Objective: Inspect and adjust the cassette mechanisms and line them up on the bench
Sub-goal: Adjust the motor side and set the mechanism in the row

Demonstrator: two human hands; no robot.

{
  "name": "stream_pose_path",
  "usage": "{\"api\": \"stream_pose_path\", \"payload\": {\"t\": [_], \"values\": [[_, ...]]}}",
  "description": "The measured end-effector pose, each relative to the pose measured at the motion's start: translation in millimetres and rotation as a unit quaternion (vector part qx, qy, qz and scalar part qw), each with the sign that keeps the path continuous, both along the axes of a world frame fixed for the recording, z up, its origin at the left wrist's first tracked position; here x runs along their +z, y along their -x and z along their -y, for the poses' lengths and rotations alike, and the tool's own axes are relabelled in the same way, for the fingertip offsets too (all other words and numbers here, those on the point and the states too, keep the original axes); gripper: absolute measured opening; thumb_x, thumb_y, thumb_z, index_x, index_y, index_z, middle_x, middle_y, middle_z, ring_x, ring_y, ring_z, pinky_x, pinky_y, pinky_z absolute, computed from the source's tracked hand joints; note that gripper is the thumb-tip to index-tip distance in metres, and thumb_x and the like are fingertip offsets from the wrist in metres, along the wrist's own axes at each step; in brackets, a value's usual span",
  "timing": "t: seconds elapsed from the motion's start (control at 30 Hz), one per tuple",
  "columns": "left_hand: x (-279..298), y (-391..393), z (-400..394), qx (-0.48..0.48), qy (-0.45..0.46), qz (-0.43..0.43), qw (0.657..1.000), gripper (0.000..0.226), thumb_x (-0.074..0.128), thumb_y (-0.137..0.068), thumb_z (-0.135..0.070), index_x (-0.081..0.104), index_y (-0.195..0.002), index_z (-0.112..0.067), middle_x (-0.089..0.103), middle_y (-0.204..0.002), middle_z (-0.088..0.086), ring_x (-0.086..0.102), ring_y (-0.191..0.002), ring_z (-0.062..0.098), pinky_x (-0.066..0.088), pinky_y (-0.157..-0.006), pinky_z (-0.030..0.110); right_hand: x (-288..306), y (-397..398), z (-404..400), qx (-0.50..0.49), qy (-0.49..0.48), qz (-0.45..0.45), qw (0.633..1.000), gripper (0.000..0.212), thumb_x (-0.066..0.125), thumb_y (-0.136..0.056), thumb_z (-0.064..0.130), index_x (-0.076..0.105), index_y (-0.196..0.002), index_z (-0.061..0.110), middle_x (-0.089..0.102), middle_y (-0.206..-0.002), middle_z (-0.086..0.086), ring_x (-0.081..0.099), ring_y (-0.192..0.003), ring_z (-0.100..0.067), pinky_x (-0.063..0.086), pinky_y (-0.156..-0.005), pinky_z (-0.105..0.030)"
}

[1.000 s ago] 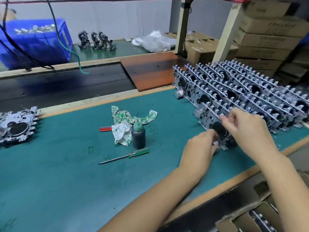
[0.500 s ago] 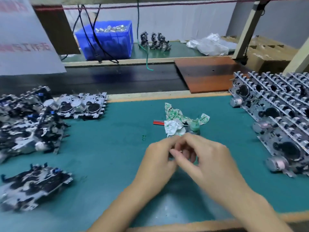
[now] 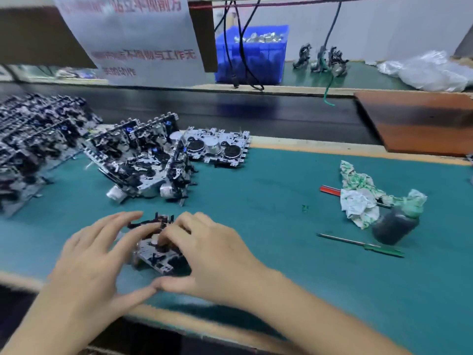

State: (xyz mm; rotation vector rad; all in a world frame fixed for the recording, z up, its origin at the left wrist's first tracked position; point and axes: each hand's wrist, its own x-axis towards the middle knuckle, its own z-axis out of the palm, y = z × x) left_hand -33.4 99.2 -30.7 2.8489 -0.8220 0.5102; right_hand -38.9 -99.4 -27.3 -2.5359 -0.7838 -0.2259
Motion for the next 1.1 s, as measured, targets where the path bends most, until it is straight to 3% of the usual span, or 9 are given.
{"api": "stream_pose_path", "payload": {"t": [0.1,0.2,0.3,0.4,0.6,0.67,0.83,0.93,1.1], "values": [[-8.0,-7.6,-19.3,0.004,0.013,-0.049,0.999,0.068,0.030,-0.083,-0.077,0.052,-0.123,-0.027,0.061,-0.117,0.006,0.056,-0.102,0.025,0.052,-0.078,0.052,-6.3,-1.5,-11.6,-0.006,0.082,0.042,0.996,0.050,0.068,-0.077,0.050,0.055,-0.111,0.016,0.055,-0.102,-0.003,0.051,-0.092,-0.022,0.037,-0.061,-0.031],[-13.9,-11.8,-17.4,-0.015,0.071,-0.044,0.996,0.060,0.032,-0.091,-0.066,0.062,-0.115,-0.020,0.068,-0.100,-0.001,0.055,-0.094,0.012,0.050,-0.077,0.031,-10.3,1.2,-12.4,-0.044,0.140,0.100,0.984,0.033,0.072,-0.067,0.049,0.063,-0.089,0.027,0.060,-0.081,0.010,0.057,-0.071,-0.010,0.033,-0.045,-0.022],[-12.9,-13.3,-6.1,-0.018,0.086,0.012,0.996,0.051,0.042,-0.091,-0.054,0.067,-0.112,-0.015,0.069,-0.090,-0.002,0.055,-0.087,0.007,0.045,-0.074,0.030,-13.1,-1.2,-1.7,-0.035,0.059,0.128,0.989,0.017,0.076,-0.071,0.030,0.066,-0.080,0.020,0.063,-0.071,0.004,0.060,-0.063,-0.017,0.041,-0.045,-0.024],[-2.3,-16.3,13.6,-0.017,0.105,0.067,0.992,0.044,0.050,-0.086,-0.047,0.066,-0.113,-0.017,0.070,-0.083,-0.005,0.061,-0.075,0.006,0.047,-0.059,0.029,-3.1,-2.2,17.8,-0.048,-0.045,0.047,0.997,0.014,0.064,-0.085,0.021,0.067,-0.089,0.008,0.066,-0.078,-0.009,0.062,-0.072,-0.030,0.050,-0.060,-0.038],[27.2,-24.1,84.1,-0.127,0.158,0.012,0.979,0.031,0.057,-0.077,-0.054,0.071,-0.071,-0.027,0.061,-0.058,-0.019,0.053,-0.052,0.000,0.040,-0.050,0.023,17.6,18.4,86.3,-0.172,-0.238,-0.042,0.955,0.022,0.066,-0.082,0.036,0.072,-0.069,0.019,0.055,-0.052,0.013,0.045,-0.052,-0.003,0.032,-0.053,-0.016],[28.6,-25.9,115.8,-0.157,0.132,-0.031,0.978,0.023,0.066,-0.072,-0.051,0.070,-0.065,-0.030,0.058,-0.052,-0.019,0.051,-0.046,0.001,0.039,-0.047,0.022,15.5,27.6,111.4,-0.210,-0.270,-0.099,0.935,0.026,0.069,-0.083,0.034,0.066,-0.060,0.021,0.051,-0.047,0.010,0.043,-0.047,-0.002,0.034,-0.051,-0.021],[19.9,-33.1,195.3,-0.192,0.222,-0.254,0.922,0.013,0.078,-0.076,-0.033,0.069,-0.067,-0.028,0.062,-0.057,-0.017,0.057,-0.056,0.005,0.050,-0.065,0.030,-9.6,48.1,162.9,-0.317,-0.350,-0.212,0.855,0.034,0.065,-0.087,0.021,0.057,-0.060,0.001,0.044,-0.046,0.000,0.043,-0.042,-0.015,0.040,-0.044,-0.025],[7.8,-35.0,214.4,-0.230,0.249,-0.310,0.888,0.015,0.072,-0.079,-0.043,0.070,-0.073,-0.029,0.066,-0.064,-0.018,0.062,-0.061,0.003,0.052,-0.068,0.033,-24.9,57.5,190.8,-0.389,-0.368,-0.214,0.817,0.032,0.063,-0.089,0.022,0.060,-0.064,0.003,0.045,-0.047,0.001,0.041,-0.045,-0.015,0.036,-0.047,-0.026],[-25.2,-23.5,205.4,-0.293,0.211,-0.319,0.876,0.034,0.063,-0.076,-0.059,0.062,-0.105,-0.041,0.063,-0.105,-0.028,0.059,-0.097,-0.005,0.047,-0.085,0.024,-40.7,75.5,208.0,-0.454,-0.163,-0.136,0.866,0.041,0.053,-0.091,0.041,0.062,-0.064,0.012,0.055,-0.050,-0.001,0.049,-0.053,-0.020,0.038,-0.056,-0.030]]}}
